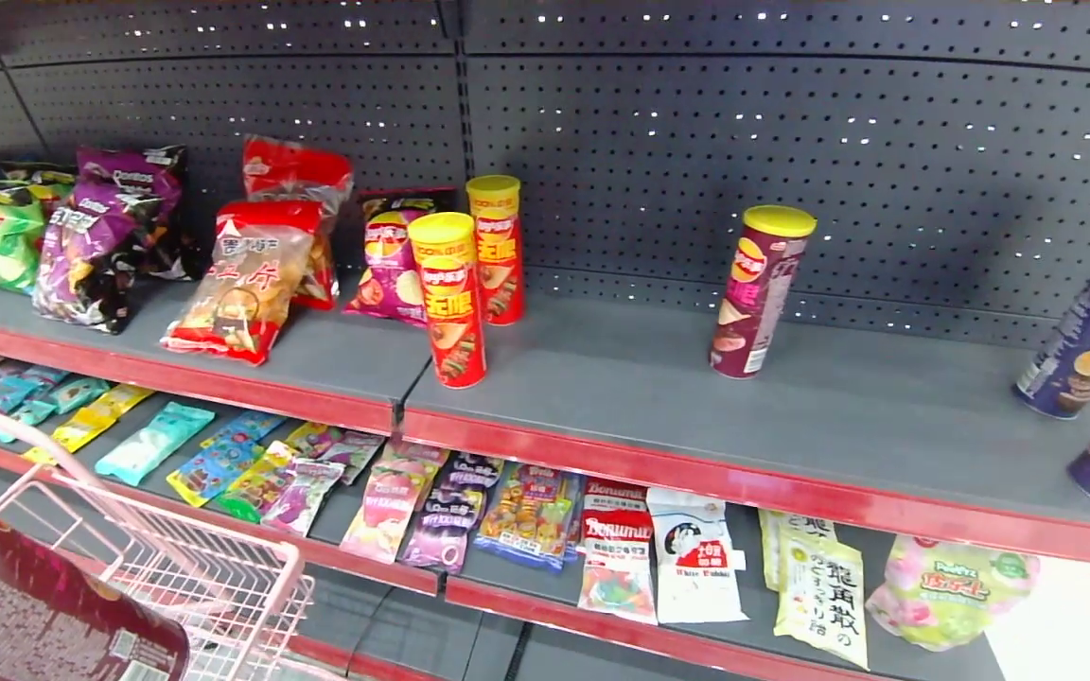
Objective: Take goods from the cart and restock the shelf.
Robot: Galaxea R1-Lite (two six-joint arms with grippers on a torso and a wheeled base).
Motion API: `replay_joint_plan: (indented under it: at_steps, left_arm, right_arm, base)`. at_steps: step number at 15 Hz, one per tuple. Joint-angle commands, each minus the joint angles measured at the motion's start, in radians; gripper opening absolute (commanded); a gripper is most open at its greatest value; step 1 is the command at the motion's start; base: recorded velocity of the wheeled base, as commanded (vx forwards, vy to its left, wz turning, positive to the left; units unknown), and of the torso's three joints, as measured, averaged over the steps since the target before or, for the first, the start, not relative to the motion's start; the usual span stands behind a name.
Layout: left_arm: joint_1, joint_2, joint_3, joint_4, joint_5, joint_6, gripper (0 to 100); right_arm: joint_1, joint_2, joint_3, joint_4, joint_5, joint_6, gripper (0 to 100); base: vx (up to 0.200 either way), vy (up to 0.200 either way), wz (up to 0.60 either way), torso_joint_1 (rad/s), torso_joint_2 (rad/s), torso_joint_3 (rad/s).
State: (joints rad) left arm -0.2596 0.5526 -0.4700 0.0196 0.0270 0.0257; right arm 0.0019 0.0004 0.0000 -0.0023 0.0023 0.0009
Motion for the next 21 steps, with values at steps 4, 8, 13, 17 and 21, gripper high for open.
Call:
replay_joint_plan:
  at_steps: [4, 8, 13, 17, 21]
  left_arm:
    - [0.002, -0.013, 0.021, 0.002, 0.01, 0.08, 0]
    - [0.002, -0.013, 0.021, 0.0, 0.011, 0.112, 0]
    - [0.0, -0.017, 0.019, -0.001, 0.011, 0.115, 0]
    - [0.002, -0.019, 0.021, 0.0, 0.011, 0.145, 0]
    - [0.0, -0.02, 0.024, 0.0, 0.011, 0.146, 0]
  right_arm:
    - [0.001, 0.001, 0.0, -0.001, 0.001, -0.001, 100]
    - [0.0, 0.001, 0.0, 0.001, 0.001, -0.001, 100]
    - [0.001, 0.001, 0.0, -0.001, 0.001, -0.002, 100]
    - [0.001, 0.001, 0.0, -0.001, 0.001, -0.001, 100]
    - [0.001, 0.001, 0.0, 0.001, 0.002, -0.002, 100]
  base:
    - [0.0, 0.0, 0.0, 0.0, 0.0, 0.0]
    - [0.0, 0.0, 0.0, 0.0, 0.0, 0.0]
    - [0.0, 0.0, 0.0, 0.0, 0.0, 0.0]
    - [0.0, 0.0, -0.6, 0.002, 0.0, 0.007]
    - [0.1, 0.0, -0.15, 0.002, 0.0, 0.002]
